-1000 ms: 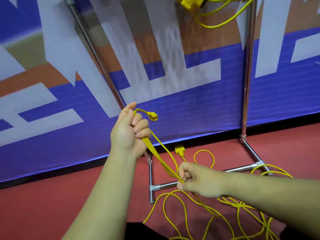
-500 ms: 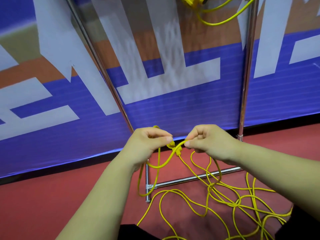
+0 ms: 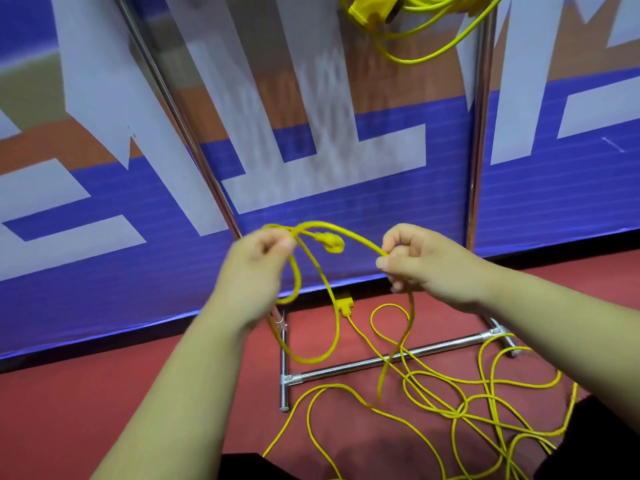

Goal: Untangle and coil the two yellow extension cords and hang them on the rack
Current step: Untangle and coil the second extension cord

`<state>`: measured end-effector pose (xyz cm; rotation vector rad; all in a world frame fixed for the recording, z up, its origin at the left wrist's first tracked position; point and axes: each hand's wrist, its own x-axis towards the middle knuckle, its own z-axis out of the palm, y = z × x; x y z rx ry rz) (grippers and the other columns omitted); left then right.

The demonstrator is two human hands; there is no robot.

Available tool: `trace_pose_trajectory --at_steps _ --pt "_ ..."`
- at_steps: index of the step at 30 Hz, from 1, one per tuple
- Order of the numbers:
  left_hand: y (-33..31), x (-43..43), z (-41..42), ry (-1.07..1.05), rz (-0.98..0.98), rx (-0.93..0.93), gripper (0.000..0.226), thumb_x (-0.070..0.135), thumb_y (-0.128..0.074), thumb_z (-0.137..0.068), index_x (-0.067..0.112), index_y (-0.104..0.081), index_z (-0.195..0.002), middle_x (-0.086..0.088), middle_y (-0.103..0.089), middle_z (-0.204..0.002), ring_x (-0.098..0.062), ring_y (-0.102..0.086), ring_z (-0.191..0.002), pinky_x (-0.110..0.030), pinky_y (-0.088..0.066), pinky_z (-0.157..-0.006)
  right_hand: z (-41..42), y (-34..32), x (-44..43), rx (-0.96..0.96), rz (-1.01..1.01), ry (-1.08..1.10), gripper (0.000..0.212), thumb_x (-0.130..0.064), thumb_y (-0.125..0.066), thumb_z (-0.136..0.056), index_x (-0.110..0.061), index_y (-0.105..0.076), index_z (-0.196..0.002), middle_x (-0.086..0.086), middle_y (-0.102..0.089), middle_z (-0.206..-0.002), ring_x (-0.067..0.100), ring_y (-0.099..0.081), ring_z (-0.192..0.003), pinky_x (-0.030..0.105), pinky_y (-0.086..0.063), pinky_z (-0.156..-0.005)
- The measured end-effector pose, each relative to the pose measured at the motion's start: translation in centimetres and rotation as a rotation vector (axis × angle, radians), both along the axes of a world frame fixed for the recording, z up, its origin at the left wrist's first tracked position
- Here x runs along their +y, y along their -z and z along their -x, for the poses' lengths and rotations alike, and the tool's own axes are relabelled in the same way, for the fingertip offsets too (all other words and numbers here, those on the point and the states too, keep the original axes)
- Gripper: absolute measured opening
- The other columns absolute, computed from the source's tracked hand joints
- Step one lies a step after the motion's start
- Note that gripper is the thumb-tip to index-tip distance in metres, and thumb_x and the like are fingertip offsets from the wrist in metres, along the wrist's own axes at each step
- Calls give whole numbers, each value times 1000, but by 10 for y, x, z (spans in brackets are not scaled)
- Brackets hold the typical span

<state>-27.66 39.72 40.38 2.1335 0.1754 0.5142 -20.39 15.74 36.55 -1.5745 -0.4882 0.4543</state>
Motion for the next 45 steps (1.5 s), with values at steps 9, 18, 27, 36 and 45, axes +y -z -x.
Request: trace_pose_trajectory --at_steps 9,18,27,36,45 --pt "15 27 -5 -207 210 19 12 17 -71 -92 22 -74 -102 -4 -43 -64 -11 -35 -49 -19 -34 -42 -11 8 -13 27 51 190 9 -6 -63 -95 -8 -65 -87 5 -72 -73 15 -53 -57 22 -45 -55" --pt "28 -18 3 187 -11 152 27 30 -75 -89 42 -75 -114 8 -40 -68 -7 -38 -52 -20 -34 -50 3 -9 1 -85 162 -3 8 -12 -69 -91 -7 -73 -86 8 -74 -75 16 -54 -61 34 -41 -63" --pt "13 -23 -7 132 25 4 22 20 -64 -97 37 -75 -91 24 -70 -73 9 -60 -73 -16 -46 -71 4 -15 -1 10 -60 -115 10 -6 -62 -95 -5 -64 -105 8 -67 -75 19 -58 -64 31 -49 -67" --pt "8 60 -28 -394 604 -220 19 28 -55 -103 17 -70 -97 4 -39 -57 -10 -27 -45 -18 -25 -39 -5 18 -16 125 101 -116 4 -6 -53 -101 -9 -56 -101 8 -64 -76 17 -59 -63 31 -53 -68" --pt "23 77 -23 -278 499 -85 23 17 -54 -103 28 -64 -121 5 -37 -63 -11 -26 -48 -25 -24 -44 -17 20 -22 71 186 205 16 -18 -68 -91 -11 -66 -77 6 -60 -59 13 -41 -44 23 -31 -45"
